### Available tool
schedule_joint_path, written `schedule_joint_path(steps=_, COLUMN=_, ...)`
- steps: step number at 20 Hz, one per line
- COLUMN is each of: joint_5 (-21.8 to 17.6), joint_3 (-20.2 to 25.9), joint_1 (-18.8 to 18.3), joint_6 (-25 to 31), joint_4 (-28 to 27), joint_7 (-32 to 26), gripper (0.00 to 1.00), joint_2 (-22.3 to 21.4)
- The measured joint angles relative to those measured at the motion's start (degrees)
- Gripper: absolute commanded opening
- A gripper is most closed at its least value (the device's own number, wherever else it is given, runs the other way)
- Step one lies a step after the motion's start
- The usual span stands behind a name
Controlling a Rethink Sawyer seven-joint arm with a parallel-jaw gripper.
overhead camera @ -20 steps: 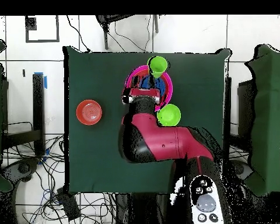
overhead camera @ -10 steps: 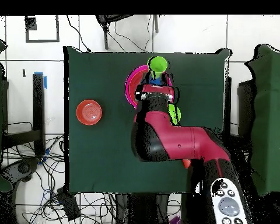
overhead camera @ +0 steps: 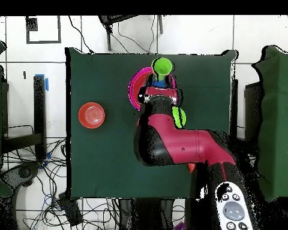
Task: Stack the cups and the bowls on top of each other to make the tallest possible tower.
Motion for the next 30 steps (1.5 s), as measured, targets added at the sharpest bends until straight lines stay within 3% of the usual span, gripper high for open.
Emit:
schedule_joint_path(steps=5, joint_5=0.01, joint_3=0.02, joint_1=1.73, joint_6=-0.01, joint_4=-0.01, joint_7=0.00, gripper=1.00, joint_2=-0.01)
schedule_joint_path(steps=19, joint_5=-0.23, joint_3=0.16, joint_1=0.70, joint_6=-0.01, joint_4=-0.01, joint_7=0.00, gripper=1.00, joint_2=-0.01)
schedule_joint_path(steps=22, joint_5=-1.65, joint_3=1.01, joint_1=-0.46, joint_6=-0.01, joint_4=-0.01, joint_7=0.00, gripper=1.00, joint_2=-0.01)
schedule_joint_path(steps=30, joint_5=-10.09, joint_3=9.50, joint_1=-10.02, joint_6=0.11, joint_4=-0.07, joint_7=0.00, gripper=1.00, joint_2=1.46)
